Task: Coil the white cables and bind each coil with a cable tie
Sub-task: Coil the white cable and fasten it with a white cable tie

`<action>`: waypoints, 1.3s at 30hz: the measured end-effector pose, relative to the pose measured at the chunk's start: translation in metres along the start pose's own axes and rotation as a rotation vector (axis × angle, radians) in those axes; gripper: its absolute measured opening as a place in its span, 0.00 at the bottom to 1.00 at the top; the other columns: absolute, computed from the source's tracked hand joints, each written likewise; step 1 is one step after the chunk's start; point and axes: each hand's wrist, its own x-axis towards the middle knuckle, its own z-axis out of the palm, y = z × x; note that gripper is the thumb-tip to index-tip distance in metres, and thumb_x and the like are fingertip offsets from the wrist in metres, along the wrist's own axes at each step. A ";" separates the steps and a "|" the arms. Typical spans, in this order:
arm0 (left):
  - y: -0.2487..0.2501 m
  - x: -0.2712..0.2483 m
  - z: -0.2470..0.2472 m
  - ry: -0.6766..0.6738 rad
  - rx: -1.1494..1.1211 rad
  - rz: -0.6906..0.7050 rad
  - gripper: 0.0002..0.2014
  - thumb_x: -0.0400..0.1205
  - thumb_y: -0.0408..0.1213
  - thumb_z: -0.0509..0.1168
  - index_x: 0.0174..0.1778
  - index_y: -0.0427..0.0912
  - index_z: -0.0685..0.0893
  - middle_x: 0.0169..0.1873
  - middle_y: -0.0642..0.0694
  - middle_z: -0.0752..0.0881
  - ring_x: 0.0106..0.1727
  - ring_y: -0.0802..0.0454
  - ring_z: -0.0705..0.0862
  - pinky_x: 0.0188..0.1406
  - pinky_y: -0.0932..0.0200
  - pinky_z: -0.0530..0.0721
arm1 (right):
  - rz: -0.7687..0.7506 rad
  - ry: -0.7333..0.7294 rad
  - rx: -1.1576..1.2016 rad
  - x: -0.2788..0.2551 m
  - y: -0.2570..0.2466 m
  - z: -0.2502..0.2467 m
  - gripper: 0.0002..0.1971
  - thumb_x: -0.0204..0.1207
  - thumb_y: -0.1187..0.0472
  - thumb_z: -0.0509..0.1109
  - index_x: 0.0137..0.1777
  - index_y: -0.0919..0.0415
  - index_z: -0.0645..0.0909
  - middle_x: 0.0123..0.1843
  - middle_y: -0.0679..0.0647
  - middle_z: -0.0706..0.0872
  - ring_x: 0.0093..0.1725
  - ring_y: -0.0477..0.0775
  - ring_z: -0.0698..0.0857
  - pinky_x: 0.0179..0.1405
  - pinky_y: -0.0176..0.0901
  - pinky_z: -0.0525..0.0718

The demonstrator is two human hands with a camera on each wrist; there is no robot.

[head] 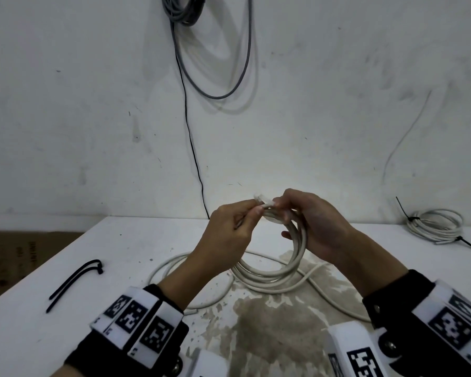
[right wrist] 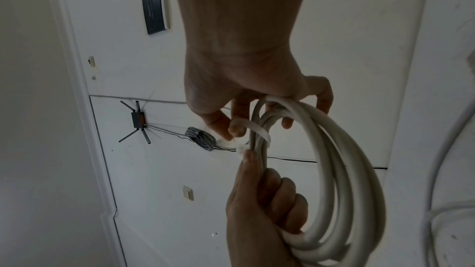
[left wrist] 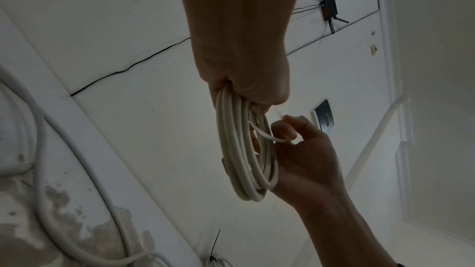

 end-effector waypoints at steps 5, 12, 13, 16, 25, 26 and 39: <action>-0.001 -0.001 0.000 0.012 0.000 -0.004 0.12 0.85 0.37 0.59 0.44 0.35 0.84 0.17 0.54 0.66 0.21 0.58 0.63 0.25 0.55 0.65 | -0.135 0.002 -0.112 0.000 -0.001 0.000 0.18 0.74 0.66 0.63 0.21 0.61 0.70 0.26 0.49 0.75 0.28 0.37 0.79 0.42 0.38 0.69; -0.002 -0.007 0.002 0.030 0.013 0.056 0.10 0.84 0.34 0.60 0.48 0.39 0.88 0.17 0.56 0.70 0.20 0.60 0.65 0.24 0.69 0.62 | -0.129 0.026 -0.181 0.002 -0.004 0.003 0.18 0.72 0.67 0.65 0.20 0.61 0.72 0.25 0.54 0.76 0.32 0.46 0.79 0.43 0.39 0.73; -0.002 -0.007 0.002 0.038 0.009 0.057 0.10 0.84 0.34 0.60 0.48 0.39 0.88 0.17 0.56 0.70 0.20 0.60 0.66 0.24 0.68 0.63 | -0.085 0.035 -0.143 0.004 -0.002 0.004 0.17 0.71 0.66 0.64 0.20 0.60 0.72 0.22 0.51 0.74 0.32 0.46 0.79 0.44 0.43 0.73; -0.003 -0.003 0.004 0.056 -0.022 0.044 0.11 0.84 0.37 0.59 0.50 0.43 0.88 0.17 0.55 0.69 0.20 0.60 0.65 0.23 0.61 0.66 | 0.005 0.066 -0.027 0.009 -0.003 0.005 0.17 0.67 0.65 0.63 0.16 0.55 0.69 0.26 0.52 0.72 0.35 0.50 0.77 0.46 0.50 0.75; -0.011 -0.008 0.018 0.082 -0.183 -0.097 0.14 0.85 0.34 0.58 0.49 0.57 0.86 0.17 0.54 0.65 0.20 0.53 0.63 0.20 0.63 0.63 | -0.005 0.090 -0.067 0.012 0.009 0.006 0.20 0.67 0.60 0.66 0.16 0.54 0.67 0.28 0.52 0.72 0.37 0.52 0.72 0.45 0.48 0.69; -0.012 -0.009 0.019 0.079 -0.208 -0.119 0.13 0.86 0.34 0.58 0.51 0.55 0.86 0.17 0.55 0.64 0.19 0.54 0.62 0.19 0.64 0.63 | -0.009 0.089 -0.071 0.012 0.012 0.006 0.20 0.68 0.60 0.67 0.16 0.54 0.67 0.29 0.52 0.73 0.38 0.51 0.72 0.45 0.48 0.69; -0.016 -0.014 0.020 0.098 -0.216 -0.102 0.12 0.86 0.34 0.58 0.49 0.48 0.88 0.15 0.53 0.66 0.16 0.56 0.64 0.18 0.68 0.65 | -0.135 0.111 -0.180 0.009 0.027 0.010 0.26 0.76 0.60 0.67 0.13 0.55 0.73 0.19 0.42 0.73 0.28 0.43 0.74 0.33 0.34 0.72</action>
